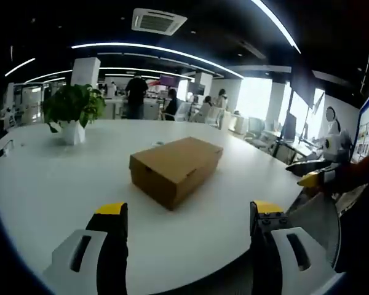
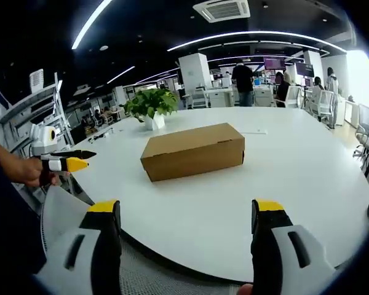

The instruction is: Operate the shoe box by opening the lid, removing the specified soft item, and placing it in the target area until the item is outside and the box remains undamaged.

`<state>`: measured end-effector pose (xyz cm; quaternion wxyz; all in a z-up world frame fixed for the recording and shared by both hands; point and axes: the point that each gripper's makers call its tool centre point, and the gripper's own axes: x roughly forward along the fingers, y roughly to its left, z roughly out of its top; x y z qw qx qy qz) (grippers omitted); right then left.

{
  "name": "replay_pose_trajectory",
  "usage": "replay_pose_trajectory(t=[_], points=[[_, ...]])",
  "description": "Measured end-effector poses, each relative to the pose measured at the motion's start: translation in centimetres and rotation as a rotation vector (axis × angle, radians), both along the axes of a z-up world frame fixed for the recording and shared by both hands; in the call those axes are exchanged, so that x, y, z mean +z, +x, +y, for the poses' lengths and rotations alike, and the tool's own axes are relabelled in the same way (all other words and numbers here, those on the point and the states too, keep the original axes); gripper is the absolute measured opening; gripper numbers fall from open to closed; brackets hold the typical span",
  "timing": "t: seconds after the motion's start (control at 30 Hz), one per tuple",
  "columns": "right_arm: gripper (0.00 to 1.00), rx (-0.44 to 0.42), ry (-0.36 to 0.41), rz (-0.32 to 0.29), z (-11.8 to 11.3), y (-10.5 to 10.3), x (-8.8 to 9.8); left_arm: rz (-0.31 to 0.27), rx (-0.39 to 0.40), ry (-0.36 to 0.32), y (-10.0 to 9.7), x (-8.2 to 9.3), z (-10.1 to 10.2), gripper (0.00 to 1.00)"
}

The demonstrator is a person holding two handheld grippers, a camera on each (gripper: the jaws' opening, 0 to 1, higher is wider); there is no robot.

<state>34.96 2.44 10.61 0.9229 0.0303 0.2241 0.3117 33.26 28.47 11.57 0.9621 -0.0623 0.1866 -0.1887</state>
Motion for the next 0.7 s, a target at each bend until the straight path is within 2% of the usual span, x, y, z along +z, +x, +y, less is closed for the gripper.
replay_pose_trajectory(t=[0.7], points=[[0.82, -0.003, -0.005, 0.006, 0.12, 0.09, 0.02, 0.004, 0.002, -0.003, 0.20, -0.03, 0.13, 0.82]])
